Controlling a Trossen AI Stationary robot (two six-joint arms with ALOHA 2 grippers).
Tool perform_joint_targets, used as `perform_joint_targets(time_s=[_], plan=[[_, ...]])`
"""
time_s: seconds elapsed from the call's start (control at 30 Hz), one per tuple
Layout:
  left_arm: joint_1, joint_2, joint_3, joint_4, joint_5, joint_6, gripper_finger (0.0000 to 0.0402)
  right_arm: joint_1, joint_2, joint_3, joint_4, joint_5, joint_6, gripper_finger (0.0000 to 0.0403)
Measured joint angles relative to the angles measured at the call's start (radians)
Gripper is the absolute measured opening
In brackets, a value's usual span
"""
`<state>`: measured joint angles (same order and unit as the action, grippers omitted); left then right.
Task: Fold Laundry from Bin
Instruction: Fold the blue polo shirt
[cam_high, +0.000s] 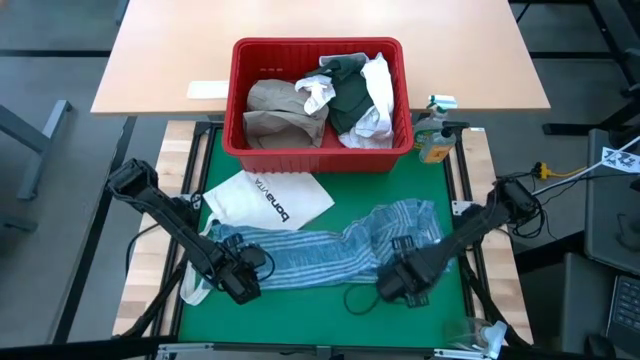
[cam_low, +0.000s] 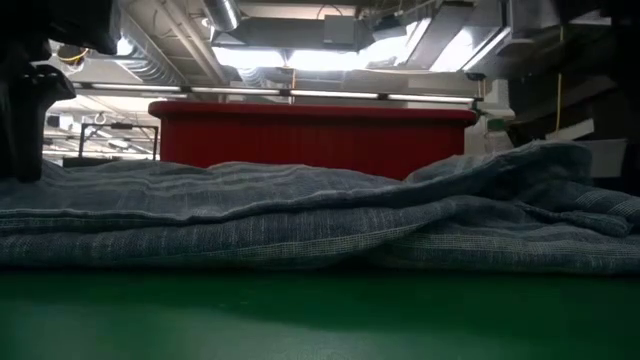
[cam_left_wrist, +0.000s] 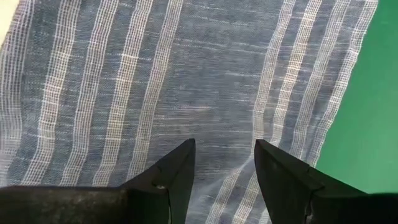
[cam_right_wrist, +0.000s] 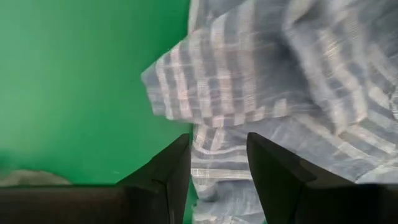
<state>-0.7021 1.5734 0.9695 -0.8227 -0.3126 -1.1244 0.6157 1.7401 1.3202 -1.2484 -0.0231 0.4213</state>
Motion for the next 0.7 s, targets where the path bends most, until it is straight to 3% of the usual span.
perform_joint_targets(time_s=[0.37, 0.7], plan=[[0.000, 0.000, 0.000, 0.066, -0.018, 0.001, 0.0160, 0.163, 0.000, -0.153, 0.275, 0.024, 0.124, 0.0159], [0.000, 0.000, 0.000, 0.069, -0.019, 0.008, 0.0160, 0.180, 0.000, -0.279, 0.401, 0.060, 0.125, 0.0159]])
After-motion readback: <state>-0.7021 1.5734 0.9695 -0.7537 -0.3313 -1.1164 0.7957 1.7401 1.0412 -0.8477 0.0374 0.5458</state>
